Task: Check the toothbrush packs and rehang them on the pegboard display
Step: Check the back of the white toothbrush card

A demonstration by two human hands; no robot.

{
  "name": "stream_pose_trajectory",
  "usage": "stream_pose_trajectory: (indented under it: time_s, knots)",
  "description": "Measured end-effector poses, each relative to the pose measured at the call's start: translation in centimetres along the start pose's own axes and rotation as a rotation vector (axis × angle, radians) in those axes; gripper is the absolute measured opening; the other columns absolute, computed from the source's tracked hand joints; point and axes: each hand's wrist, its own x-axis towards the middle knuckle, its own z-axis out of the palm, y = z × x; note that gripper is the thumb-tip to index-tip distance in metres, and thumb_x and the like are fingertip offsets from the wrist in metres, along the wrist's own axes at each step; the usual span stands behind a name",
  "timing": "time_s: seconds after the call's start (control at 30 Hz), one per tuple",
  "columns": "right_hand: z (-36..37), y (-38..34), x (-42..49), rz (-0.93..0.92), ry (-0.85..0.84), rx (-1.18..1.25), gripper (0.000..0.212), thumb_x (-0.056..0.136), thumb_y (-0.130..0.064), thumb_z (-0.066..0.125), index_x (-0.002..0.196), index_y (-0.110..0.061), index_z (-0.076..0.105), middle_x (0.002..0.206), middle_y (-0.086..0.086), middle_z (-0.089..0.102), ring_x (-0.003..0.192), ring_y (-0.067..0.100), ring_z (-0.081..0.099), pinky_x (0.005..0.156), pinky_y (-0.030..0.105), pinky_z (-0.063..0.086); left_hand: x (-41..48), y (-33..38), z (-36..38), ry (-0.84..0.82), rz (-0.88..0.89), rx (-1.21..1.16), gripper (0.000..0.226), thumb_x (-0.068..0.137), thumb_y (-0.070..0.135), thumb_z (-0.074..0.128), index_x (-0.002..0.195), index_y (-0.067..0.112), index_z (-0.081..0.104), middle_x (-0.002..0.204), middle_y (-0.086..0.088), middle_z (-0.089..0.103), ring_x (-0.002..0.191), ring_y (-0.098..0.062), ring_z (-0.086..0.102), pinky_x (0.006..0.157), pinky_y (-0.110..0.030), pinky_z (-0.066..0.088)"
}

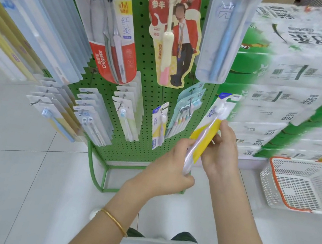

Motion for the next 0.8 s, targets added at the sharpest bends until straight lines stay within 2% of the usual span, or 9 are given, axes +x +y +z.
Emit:
stream_pose_trajectory:
  time_s: [0.03,0.07,0.13,0.23,0.3,0.4,0.53,0.7,0.8]
  knots:
    - [-0.1,0.0,0.0,0.026,-0.049,-0.046,0.019,0.096,-0.029,0.052,0.089,-0.012,0.052,0.076,0.006,0.055,0.069,0.022,0.056,0.068,0.036,0.044,0.1,0.0,-0.2,-0.037,-0.039,-0.089,0.067,0.084,0.015,0.052,0.14,0.029,0.019,0.111,0.008,0.048,0.085,-0.006,0.055,0.071,-0.016,0.043]
    - [-0.2,0.0,-0.1,0.03,-0.081,-0.091,0.018,0.096,-0.029,0.051,0.093,-0.011,0.051,0.084,0.009,0.056,0.077,0.026,0.059,0.071,0.038,0.045,0.3,-0.2,-0.3,-0.06,-0.073,-0.148,0.062,0.084,0.019,0.049,0.139,0.027,0.021,0.111,0.004,0.051,0.094,-0.011,0.059,0.081,-0.024,0.048]
    - [-0.2,0.1,-0.2,-0.033,-0.076,-0.184,0.009,0.096,-0.016,0.052,0.092,-0.009,0.047,0.084,0.012,0.058,0.077,0.027,0.061,0.068,0.036,0.047,0.5,-0.4,-0.4,-0.077,-0.104,-0.246,0.054,0.085,0.021,0.045,0.136,0.023,0.029,0.12,-0.001,0.054,0.106,-0.019,0.063,0.094,-0.042,0.048]
    - [0.1,0.0,-0.4,-0.142,-0.043,-0.323,0.013,0.092,-0.004,0.056,0.096,-0.013,0.049,0.069,0.002,0.065,0.059,0.013,0.059,0.059,0.029,0.048,0.6,-0.5,-0.4,-0.081,-0.164,-0.449,0.026,0.097,0.01,0.044,0.119,0.024,0.044,0.116,-0.011,0.062,0.095,-0.025,0.07,0.087,-0.044,0.054]
    - [0.0,-0.2,-0.7,-0.158,-0.115,-0.355,0.015,0.09,0.0,0.057,0.099,-0.011,0.055,0.065,-0.003,0.069,0.057,0.009,0.062,0.055,0.024,0.05,0.8,-0.1,-0.7,-0.015,-0.195,-0.444,0.014,0.1,0.028,0.045,0.109,0.021,0.054,0.106,-0.01,0.068,0.092,-0.025,0.07,0.083,-0.042,0.055]
    - [0.2,-0.4,-1.6,-0.155,-0.231,-0.393,0.013,0.088,0.003,0.058,0.093,-0.008,0.06,0.068,-0.002,0.071,0.058,0.009,0.064,0.054,0.021,0.05,1.5,0.6,-1.7,0.194,-0.178,-0.334,0.056,0.085,0.064,0.041,0.106,0.016,0.061,0.102,-0.004,0.07,0.096,-0.023,0.066,0.088,-0.046,0.051]
    - [0.7,-0.1,-2.4,-0.189,-0.32,-0.487,0.014,0.085,0.003,0.061,0.092,-0.009,0.063,0.065,0.002,0.067,0.058,0.012,0.063,0.056,0.023,0.051,2.7,2.2,-3.9,0.432,-0.17,-0.518,0.035,0.098,0.044,0.043,0.102,0.013,0.059,0.103,-0.011,0.066,0.097,-0.028,0.064,0.087,-0.045,0.05]
    - [1.5,0.1,-3.1,-0.233,-0.37,-0.541,0.017,0.085,0.006,0.061,0.088,-0.011,0.062,0.063,-0.003,0.069,0.059,0.009,0.065,0.058,0.021,0.051,3.7,3.0,-5.5,0.406,-0.24,-0.824,0.044,0.096,0.051,0.043,0.108,0.013,0.063,0.099,-0.006,0.071,0.087,-0.021,0.068,0.083,-0.039,0.052]
    - [1.7,-0.2,-3.2,-0.247,-0.375,-0.54,0.019,0.085,0.006,0.06,0.089,-0.012,0.062,0.064,-0.003,0.069,0.06,0.01,0.065,0.058,0.021,0.052,3.6,3.0,-5.5,0.372,-0.216,-0.92,0.036,0.097,0.038,0.05,0.114,0.008,0.059,0.1,-0.01,0.068,0.088,-0.023,0.066,0.081,-0.041,0.052]
